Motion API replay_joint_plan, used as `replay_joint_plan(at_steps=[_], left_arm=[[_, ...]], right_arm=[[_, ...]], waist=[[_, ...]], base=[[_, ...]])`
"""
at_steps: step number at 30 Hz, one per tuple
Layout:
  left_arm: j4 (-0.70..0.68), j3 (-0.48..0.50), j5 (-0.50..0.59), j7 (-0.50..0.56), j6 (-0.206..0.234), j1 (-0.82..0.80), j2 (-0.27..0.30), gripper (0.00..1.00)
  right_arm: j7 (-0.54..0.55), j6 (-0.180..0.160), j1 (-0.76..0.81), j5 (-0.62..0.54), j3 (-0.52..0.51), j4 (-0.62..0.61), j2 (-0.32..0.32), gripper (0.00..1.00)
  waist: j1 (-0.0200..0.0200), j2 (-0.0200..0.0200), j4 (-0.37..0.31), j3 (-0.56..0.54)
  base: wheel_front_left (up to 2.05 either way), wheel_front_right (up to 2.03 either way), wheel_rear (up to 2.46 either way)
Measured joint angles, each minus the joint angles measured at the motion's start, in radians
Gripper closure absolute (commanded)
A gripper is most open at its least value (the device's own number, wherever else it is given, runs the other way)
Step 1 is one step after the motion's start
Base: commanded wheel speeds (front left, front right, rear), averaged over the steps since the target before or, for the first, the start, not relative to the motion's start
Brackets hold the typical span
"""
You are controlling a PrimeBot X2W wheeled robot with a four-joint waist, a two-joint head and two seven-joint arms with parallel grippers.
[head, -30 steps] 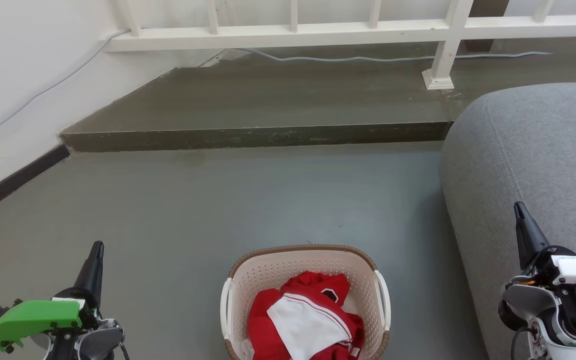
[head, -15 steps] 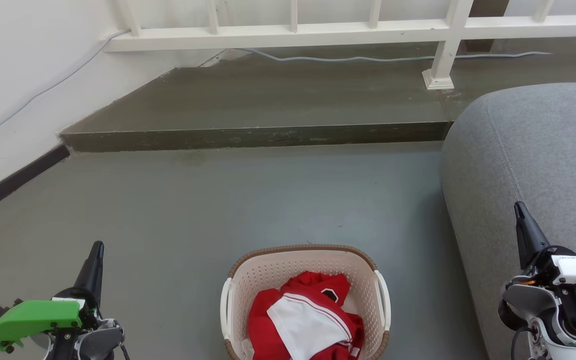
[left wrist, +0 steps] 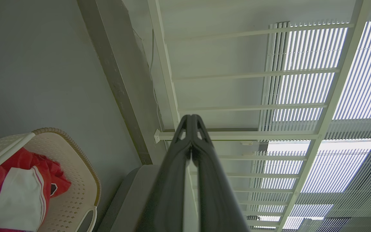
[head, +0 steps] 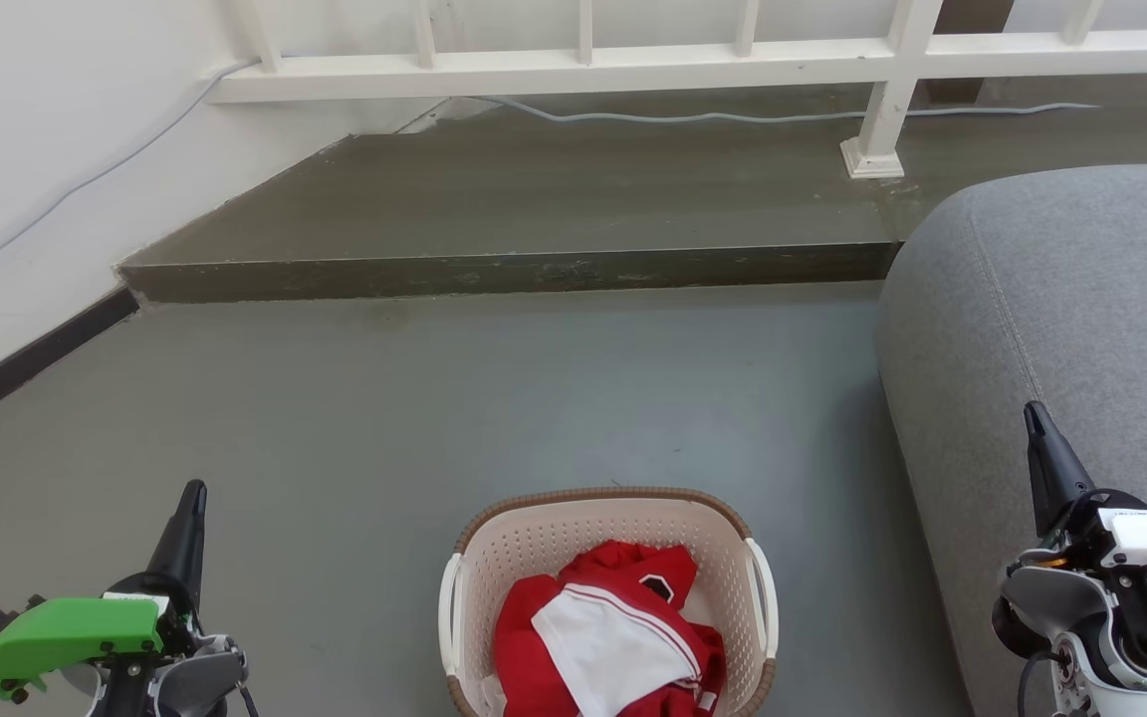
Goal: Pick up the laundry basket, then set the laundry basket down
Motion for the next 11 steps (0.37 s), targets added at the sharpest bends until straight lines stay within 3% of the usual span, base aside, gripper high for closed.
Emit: replay_joint_plan(at_steps=[11], left_arm=[[0.0, 0.0, 0.0, 0.0, 0.0, 0.0, 0.0, 1.0]], right_arm=[[0.0, 0.001, 0.0, 0.0, 0.0, 0.0, 0.0, 1.0]], waist=[[0.0, 0.0, 0.0, 0.0]], base=[[0.0, 0.0, 0.0]])
